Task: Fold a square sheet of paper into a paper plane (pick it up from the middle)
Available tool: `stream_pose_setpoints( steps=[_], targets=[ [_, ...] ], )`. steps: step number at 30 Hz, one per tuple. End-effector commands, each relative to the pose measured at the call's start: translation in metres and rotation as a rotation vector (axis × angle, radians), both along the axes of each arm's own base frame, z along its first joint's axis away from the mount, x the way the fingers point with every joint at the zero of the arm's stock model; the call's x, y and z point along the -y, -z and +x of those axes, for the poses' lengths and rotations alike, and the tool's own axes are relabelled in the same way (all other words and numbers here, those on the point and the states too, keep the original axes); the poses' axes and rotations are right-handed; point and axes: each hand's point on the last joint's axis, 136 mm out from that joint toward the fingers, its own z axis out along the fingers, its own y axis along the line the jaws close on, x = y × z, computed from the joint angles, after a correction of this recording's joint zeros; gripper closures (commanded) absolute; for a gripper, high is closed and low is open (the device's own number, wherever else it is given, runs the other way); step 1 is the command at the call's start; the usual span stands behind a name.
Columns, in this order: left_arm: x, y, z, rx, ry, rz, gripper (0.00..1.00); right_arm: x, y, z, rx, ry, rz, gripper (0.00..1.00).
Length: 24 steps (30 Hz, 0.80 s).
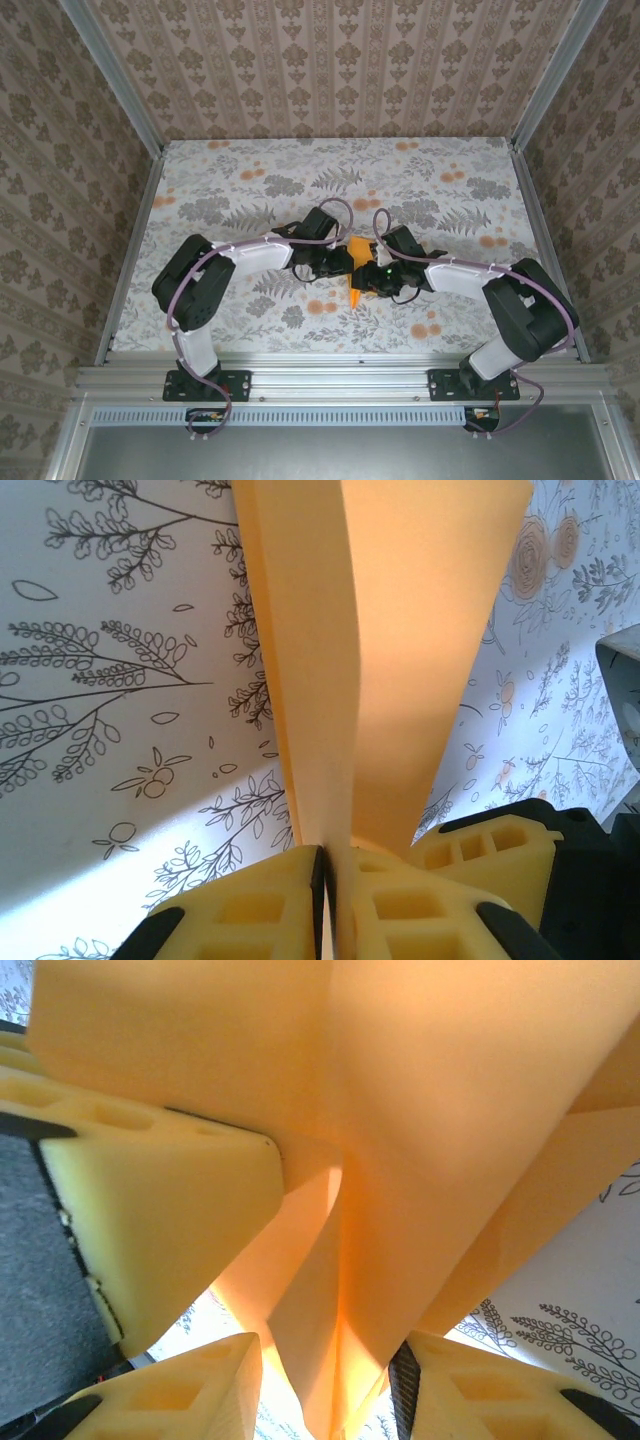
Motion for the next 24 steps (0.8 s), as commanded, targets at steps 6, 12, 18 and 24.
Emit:
stream_pose_setpoints(
  steps=[6,12,18,24],
  targets=[
    [0.002,-0.012,-0.001,-0.012,-0.008,-0.048,0.85,0.003,0.005,0.007,0.011,0.047,-0.024,0.63],
    [0.000,-0.011,-0.002,-0.012,-0.011,-0.045,0.85,0.010,0.011,0.008,0.007,0.074,-0.063,0.73],
    [-0.003,-0.007,-0.002,-0.021,-0.013,-0.044,0.85,0.012,0.013,0.012,0.018,0.079,-0.077,0.81],
    [-0.004,-0.003,-0.002,-0.027,-0.018,-0.051,0.83,0.012,0.021,0.014,0.015,0.063,-0.104,0.87]
  ],
)
